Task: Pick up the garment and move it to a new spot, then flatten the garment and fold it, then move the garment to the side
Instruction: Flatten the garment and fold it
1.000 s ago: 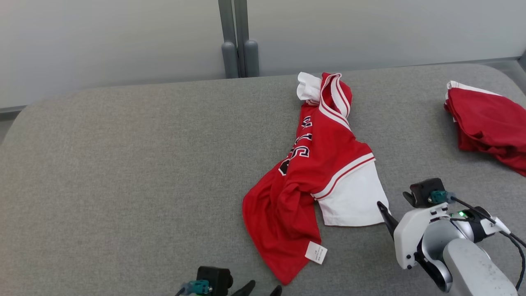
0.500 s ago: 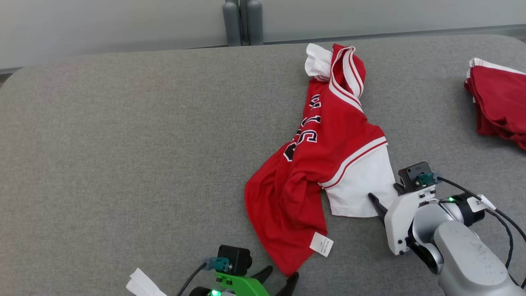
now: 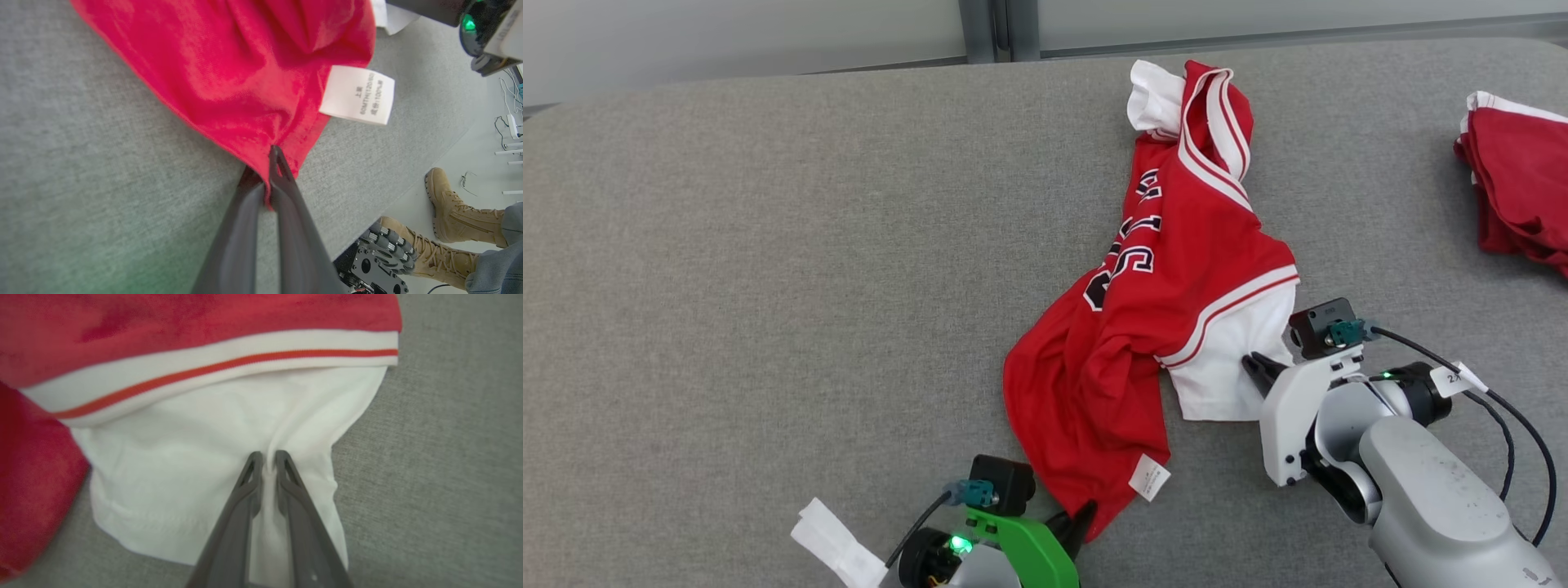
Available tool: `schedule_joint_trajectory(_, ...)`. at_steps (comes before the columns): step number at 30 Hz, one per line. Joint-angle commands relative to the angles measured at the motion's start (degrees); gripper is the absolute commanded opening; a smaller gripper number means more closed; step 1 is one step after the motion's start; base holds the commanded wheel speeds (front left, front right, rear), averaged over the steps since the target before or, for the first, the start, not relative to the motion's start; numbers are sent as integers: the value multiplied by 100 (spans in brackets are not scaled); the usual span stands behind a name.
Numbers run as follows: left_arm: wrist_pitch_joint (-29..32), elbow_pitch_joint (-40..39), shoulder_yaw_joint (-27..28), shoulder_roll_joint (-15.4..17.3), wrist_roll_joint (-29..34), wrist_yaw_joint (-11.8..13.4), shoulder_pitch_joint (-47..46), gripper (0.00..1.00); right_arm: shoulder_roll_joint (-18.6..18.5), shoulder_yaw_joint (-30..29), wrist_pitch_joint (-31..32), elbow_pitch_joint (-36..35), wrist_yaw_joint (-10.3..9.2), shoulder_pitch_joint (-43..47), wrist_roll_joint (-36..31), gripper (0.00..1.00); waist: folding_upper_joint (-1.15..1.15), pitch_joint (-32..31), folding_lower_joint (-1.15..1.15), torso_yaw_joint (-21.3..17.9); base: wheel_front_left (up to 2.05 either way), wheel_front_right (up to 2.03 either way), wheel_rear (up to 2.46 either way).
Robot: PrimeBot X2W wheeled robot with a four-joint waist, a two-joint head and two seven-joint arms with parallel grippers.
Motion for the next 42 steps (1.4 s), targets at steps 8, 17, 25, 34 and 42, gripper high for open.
schedule_joint_trajectory(8, -242, -1149, 570, 486, -635, -181, 427, 0, -599, -362, -193, -1367, 0, 446, 1325, 0, 0, -538, 0, 13, 0, 0, 0)
schedule_joint_trajectory(17, 112, -4199, 1397, 1547, -923, 274, 906, 0, -1174, -1732, 281, -3961, 1, 1201, 2105, 0, 0, -979, 0, -146, 0, 0, 0)
schedule_joint_trajectory(25, 782, -6157, 1857, 2136, -935, 584, 512, 0, -1251, -2928, 1141, -5958, 1, 1077, 2534, 0, 0, -757, 0, -447, 0, 0, 0)
schedule_joint_trajectory(34, 1559, -6470, 2741, 2524, -1302, 697, -1231, 0, -1410, -3602, 1923, -6389, 1, -248, 2475, 0, 0, 372, 0, -601, 0, 0, 0)
schedule_joint_trajectory(42, 1442, -4207, 2583, 2037, -906, 458, -3948, 0, -945, -2723, 2022, -4734, 1, -2714, 1570, 0, 0, 1503, 0, -424, 0, 0, 0)
